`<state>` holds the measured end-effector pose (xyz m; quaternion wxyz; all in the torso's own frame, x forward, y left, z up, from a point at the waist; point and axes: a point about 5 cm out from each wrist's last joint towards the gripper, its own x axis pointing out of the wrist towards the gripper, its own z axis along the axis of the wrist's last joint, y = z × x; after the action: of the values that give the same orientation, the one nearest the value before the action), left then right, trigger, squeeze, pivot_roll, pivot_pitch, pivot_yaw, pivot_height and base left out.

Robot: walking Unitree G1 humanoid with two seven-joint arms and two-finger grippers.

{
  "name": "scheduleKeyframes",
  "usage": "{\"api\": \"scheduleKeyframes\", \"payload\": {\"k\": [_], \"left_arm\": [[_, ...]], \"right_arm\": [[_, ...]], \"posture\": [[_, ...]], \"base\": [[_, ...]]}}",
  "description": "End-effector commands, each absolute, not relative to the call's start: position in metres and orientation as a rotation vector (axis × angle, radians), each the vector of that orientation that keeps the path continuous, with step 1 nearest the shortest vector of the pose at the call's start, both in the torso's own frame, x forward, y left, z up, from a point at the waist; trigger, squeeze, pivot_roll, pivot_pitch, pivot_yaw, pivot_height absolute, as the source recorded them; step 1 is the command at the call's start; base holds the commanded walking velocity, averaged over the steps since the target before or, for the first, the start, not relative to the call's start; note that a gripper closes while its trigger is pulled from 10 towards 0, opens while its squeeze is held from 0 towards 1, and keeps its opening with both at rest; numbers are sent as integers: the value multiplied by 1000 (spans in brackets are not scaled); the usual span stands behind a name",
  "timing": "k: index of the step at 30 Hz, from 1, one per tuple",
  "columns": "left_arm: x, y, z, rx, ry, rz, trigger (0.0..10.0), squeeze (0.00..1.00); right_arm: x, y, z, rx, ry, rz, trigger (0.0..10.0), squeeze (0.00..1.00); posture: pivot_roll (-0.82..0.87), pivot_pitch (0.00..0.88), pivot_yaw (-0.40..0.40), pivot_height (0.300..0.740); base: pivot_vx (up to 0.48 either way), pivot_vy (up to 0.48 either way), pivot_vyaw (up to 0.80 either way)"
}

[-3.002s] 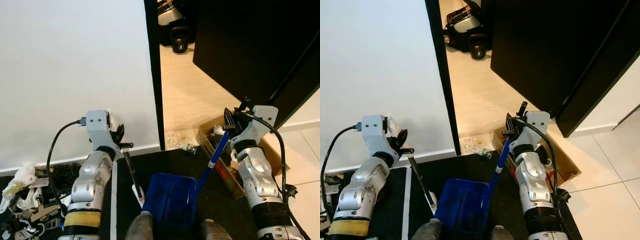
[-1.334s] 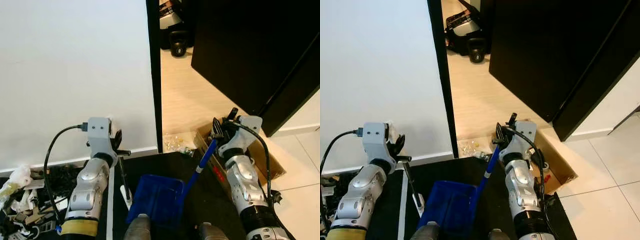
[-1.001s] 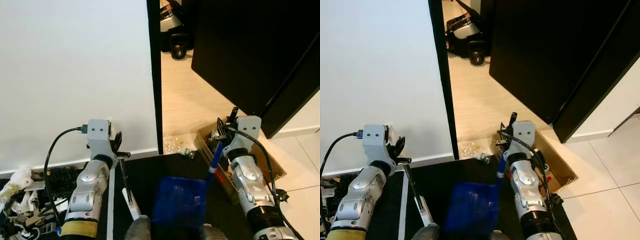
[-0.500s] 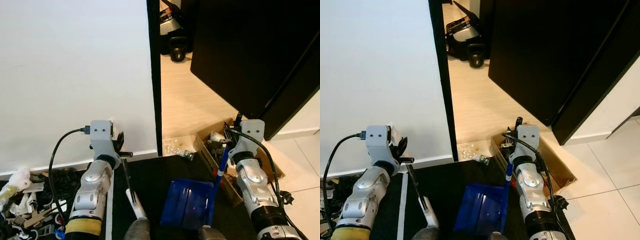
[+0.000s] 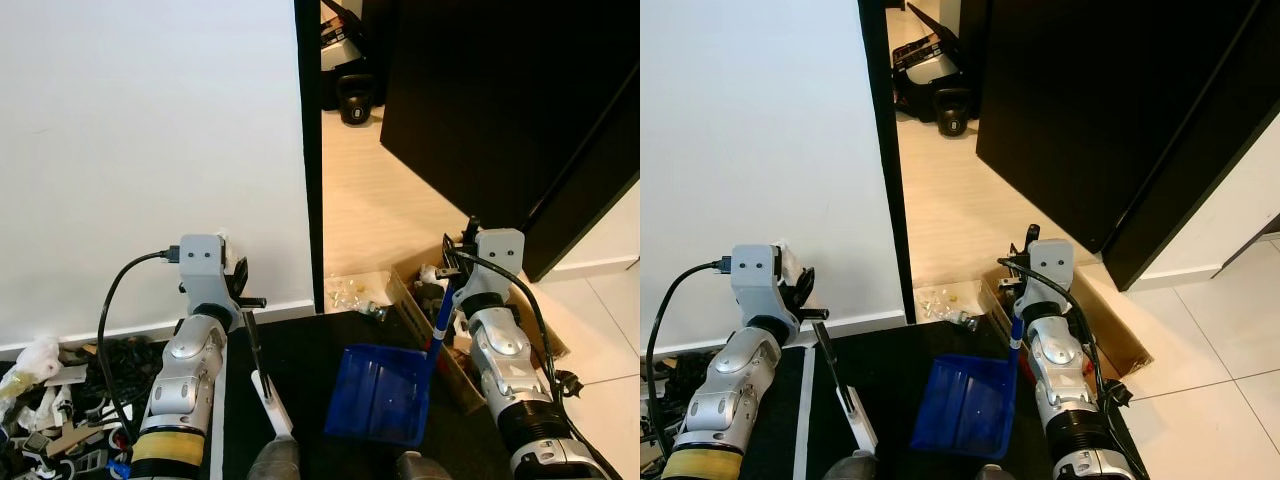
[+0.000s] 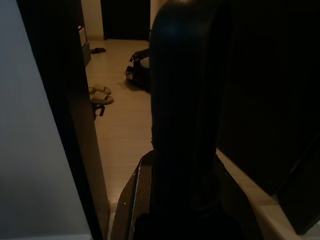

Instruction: Sweep floor

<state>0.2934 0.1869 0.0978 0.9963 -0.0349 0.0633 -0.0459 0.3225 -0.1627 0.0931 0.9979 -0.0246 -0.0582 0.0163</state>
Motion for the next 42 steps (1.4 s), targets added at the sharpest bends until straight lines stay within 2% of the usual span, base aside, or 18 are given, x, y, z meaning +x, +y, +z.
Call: {"api": "scheduleKeyframes", "payload": {"k": [1, 17, 42], "left_arm": [[295, 185, 103, -69, 91, -92, 10000, 0], [294, 191, 103, -48, 86, -76, 10000, 0], [297, 185, 100, -36, 90, -86, 10000, 0]], "right_arm": [[323, -162, 95, -30, -134, 30, 10000, 0], [323, -155, 90, -20, -123, 54, 10000, 0], [324, -148, 89, -15, -119, 76, 10000, 0]], "posture": [[151, 75, 6, 740], [165, 77, 5, 740], [162, 58, -1, 740]], "base": [[0, 0, 0], [0, 0, 0], [0, 0, 0]]}}
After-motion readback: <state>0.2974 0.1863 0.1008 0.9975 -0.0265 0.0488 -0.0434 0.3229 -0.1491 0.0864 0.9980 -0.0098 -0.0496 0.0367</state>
